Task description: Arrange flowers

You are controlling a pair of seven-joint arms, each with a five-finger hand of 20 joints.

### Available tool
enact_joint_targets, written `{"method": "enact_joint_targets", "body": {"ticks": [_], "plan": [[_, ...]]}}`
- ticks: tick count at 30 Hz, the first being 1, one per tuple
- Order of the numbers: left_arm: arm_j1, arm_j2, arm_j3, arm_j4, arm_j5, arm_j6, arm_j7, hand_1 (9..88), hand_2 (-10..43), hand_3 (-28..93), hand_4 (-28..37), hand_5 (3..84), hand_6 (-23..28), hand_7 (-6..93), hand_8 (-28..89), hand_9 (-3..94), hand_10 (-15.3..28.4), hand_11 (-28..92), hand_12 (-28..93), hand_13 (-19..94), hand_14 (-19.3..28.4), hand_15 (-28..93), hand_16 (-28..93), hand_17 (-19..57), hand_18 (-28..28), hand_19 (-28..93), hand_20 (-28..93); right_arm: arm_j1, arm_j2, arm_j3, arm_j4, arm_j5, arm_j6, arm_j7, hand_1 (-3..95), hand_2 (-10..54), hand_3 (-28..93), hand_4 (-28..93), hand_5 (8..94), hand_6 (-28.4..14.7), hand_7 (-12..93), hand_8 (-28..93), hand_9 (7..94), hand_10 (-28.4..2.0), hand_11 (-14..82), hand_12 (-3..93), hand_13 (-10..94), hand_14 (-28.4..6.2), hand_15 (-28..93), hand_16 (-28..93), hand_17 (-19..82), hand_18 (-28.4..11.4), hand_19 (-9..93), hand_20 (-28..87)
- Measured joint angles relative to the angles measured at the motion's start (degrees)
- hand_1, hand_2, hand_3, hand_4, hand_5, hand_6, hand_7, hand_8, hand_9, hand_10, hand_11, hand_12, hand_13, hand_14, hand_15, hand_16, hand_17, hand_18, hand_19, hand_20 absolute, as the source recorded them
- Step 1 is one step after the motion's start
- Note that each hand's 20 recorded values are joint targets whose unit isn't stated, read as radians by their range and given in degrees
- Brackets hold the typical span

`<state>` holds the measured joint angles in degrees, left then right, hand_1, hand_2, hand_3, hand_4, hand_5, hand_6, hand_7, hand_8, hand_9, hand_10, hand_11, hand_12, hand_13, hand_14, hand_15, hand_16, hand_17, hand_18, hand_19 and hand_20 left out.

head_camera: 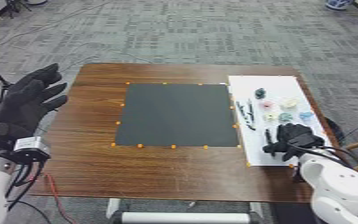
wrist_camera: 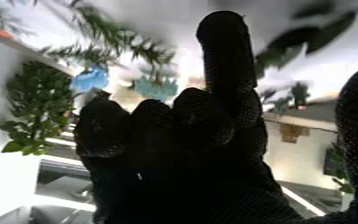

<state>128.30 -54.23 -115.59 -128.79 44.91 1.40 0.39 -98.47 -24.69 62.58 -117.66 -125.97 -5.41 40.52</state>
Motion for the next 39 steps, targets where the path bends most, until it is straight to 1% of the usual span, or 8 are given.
{"method": "enact_joint_targets", "body": {"ticks": [4,6,7,12,19,27,35,39], "plan": [[0.0,0.0,0.02,0.0,-0.01,0.02,0.02,26.9,-5.8,67,-25.9,22.3,1.4,21.0,-10,15.6,8.9,22,20,7,11.7,44,-4,-10.5,18.8,39,12,4.0,-0.1,-3.7,1.1,-0.1,-0.4,0.1,24.7,-9.5,82,-27,75.3,-0.1,46,-6,73.0,-11.6,67.4,61.9,68,-13.2,84,51,42,-23.7,93,61],[0.0,0.0,0.04,0.0,-0.04,0.03,0.05,26.9,-5.7,67,-25.8,22.3,1.4,21.0,-10,15.6,8.9,22,20,7,11.7,44,-5,-10.5,18.8,39,12,5.4,-0.1,-4.7,1.3,-0.1,-1.2,0.0,32.7,-9.5,79,-28,75.3,0.8,43,16,73.6,-10.8,67.6,61.6,69,-12.5,84,51,43,-23.3,93,61],[0.0,0.0,0.04,0.0,-0.05,0.04,0.07,26.8,-5.7,67,-25.8,22.4,1.4,21.0,-10,15.6,8.9,22,20,7,11.7,44,-5,-10.5,18.8,39,12,6.0,-0.2,-5.2,1.4,-0.1,-1.5,0.0,36.1,-9.5,77,-28,75.4,1.2,43,19,74.0,-10.5,67.7,61.5,69,-12.2,84,51,43,-23.1,93,60],[0.0,0.0,0.05,0.0,-0.12,0.08,0.09,26.7,-5.7,67,-25.8,22.4,1.4,20.9,-10,15.6,8.9,22,20,7,11.8,44,-5,-10.5,18.9,39,12,8.6,-0.8,-7.6,1.6,-0.7,-3.0,-0.5,44.3,-9.5,77,-28,77.7,2.8,46,19,76.6,-9.0,67.8,61.5,72,-10.7,84,51,45,-22.4,93,61],[0.0,0.0,0.05,0.0,-0.28,0.16,0.09,26.5,-5.5,67,-25.9,22.5,1.5,20.7,-10,15.6,8.8,22,20,7,11.8,44,-5,-10.5,18.9,39,12,7.6,-1.8,-5.3,1.3,0.4,-5.4,-3.3,42.4,-9.5,85,-21,77.6,0.3,48,25,77.1,-9.3,69.0,62.1,73,-10.7,84,52,46,-22.7,93,62],[0.0,0.0,0.06,0.0,-0.32,0.22,0.14,26.5,-5.5,68,-26.1,22.5,1.5,20.8,-10,15.6,9.0,22,20,7,11.9,44,-4,-10.5,18.8,39,12,5.7,-0.4,-6.5,1.2,-0.6,9.0,-2.8,40.6,-9.5,85,-15,77.2,-0.8,51,27,77.7,-9.5,71.2,62.1,74,-10.6,85,52,48,-22.9,93,65],[0.2,-0.04,0.11,-0.01,-0.33,0.23,0.18,26.6,-5.4,67,-26.3,22.6,1.5,20.9,-10,15.7,9.0,22,20,7,12.0,44,-4,-10.5,18.9,39,12,7.1,0.3,-3.8,-1.2,-1.8,12.2,-0.5,40.4,-9.5,85,-14,77.3,-0.8,51,28,78.0,-9.5,71.3,62.2,74,-10.5,85,52,48,-22.8,93,65],[0.6,-0.01,-0.39,-0.09,-0.4,0.52,0.13,26.6,-5.4,67,-26.4,22.7,1.6,20.8,-10,15.8,9.0,22,20,7,12.0,44,-5,-10.4,18.9,39,12,16.2,-1.0,-12.3,0.8,0.0,15.4,-0.6,40.6,-9.5,84,-14,77.3,-0.8,51,28,78.0,-9.5,71.3,62.1,74,-10.5,85,52,48,-22.8,93,65]]}}
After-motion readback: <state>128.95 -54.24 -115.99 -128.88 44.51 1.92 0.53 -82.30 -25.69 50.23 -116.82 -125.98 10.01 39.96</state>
